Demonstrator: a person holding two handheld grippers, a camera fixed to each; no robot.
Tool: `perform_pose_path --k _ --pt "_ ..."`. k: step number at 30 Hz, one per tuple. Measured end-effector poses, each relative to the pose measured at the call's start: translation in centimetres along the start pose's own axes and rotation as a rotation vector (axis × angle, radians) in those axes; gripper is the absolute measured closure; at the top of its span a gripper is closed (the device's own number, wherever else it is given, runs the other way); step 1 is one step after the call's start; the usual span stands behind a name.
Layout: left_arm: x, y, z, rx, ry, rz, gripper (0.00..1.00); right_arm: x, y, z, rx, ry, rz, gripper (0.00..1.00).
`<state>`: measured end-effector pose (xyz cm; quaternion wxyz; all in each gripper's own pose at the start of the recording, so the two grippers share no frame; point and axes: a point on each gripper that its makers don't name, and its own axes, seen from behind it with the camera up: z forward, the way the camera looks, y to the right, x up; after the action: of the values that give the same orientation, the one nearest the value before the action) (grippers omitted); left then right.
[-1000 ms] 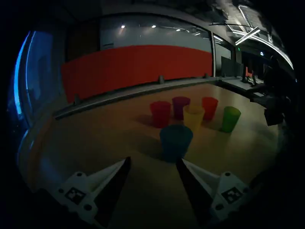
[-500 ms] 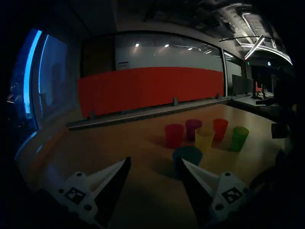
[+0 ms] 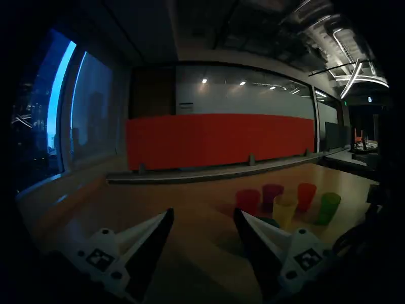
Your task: Pour water
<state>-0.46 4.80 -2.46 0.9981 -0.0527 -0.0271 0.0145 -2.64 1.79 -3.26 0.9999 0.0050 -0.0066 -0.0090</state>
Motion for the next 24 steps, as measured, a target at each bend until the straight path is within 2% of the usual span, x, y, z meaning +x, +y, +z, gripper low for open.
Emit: perform_pose_path --k 5,12,17,24 --pt "0.5 -0.8 -0.2 0.043 0.029 -0.029 0.13 0.5 1.1 0.1 -0.070 0.029 0.028 0.00" --pt "1.6 -1.5 -0.1 0.065 0.064 -0.072 0.13 1.4 1.5 0.4 -0.135 0.073 0.029 0.00" --pt "2.1 -1.6 0.0 0.073 0.079 -0.069 0.13 2.1 1.3 0.5 -0.159 0.099 0.046 0.00" --pt "2.3 -2.0 0.2 0.098 0.084 -0.041 0.13 2.5 0.3 0.5 -0.143 0.098 0.048 0.00"
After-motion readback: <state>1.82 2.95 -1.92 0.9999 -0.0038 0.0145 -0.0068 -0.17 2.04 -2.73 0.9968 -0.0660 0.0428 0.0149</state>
